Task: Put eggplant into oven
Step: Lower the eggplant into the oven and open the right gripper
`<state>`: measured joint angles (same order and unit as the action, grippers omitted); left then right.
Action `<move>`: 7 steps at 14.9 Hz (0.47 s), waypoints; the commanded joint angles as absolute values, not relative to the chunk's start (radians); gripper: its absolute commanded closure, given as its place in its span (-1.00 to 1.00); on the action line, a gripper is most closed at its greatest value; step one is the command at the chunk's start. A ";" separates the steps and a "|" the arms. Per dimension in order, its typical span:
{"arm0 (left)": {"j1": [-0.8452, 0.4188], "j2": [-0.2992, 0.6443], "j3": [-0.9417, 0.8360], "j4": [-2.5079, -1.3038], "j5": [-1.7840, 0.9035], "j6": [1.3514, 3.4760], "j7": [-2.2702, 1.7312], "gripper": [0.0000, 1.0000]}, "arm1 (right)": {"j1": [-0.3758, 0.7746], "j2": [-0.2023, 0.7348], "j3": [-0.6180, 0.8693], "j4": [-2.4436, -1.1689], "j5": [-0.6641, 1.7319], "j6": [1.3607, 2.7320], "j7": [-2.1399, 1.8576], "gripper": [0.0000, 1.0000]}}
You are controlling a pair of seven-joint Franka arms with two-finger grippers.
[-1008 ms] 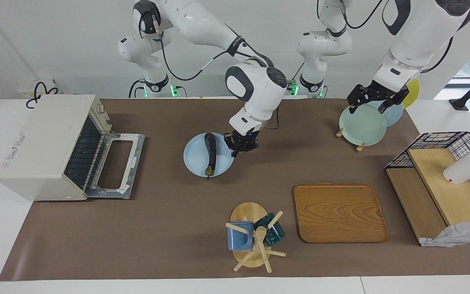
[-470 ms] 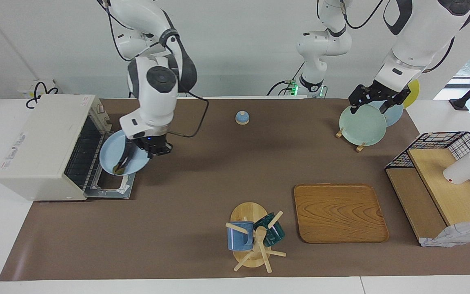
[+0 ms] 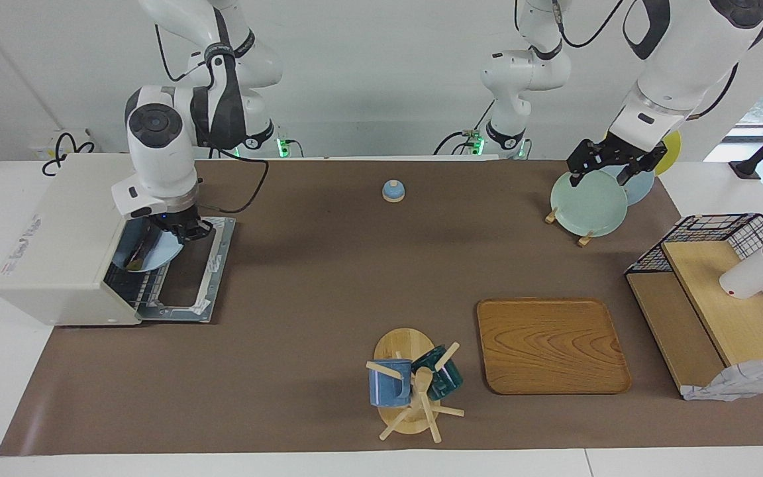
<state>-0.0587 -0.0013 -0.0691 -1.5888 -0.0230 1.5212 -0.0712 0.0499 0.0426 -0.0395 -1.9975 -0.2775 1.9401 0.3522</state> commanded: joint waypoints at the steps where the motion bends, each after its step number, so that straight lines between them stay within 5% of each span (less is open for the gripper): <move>1: -0.049 -0.014 -0.075 -1.606 -0.012 1.536 -0.071 -1.00 | -0.038 -0.005 -0.025 -2.100 -0.256 2.043 0.249 1.00; 7: -0.049 -0.014 -0.075 -1.606 -0.012 1.536 -0.071 -1.00 | -0.058 -0.025 -0.025 -2.177 -0.216 2.157 0.242 1.00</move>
<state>-0.0587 -0.0013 -0.0691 -1.5888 -0.0230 1.5212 -0.0713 -0.0416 0.0129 -0.0363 -2.1381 -0.2394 2.1339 0.2624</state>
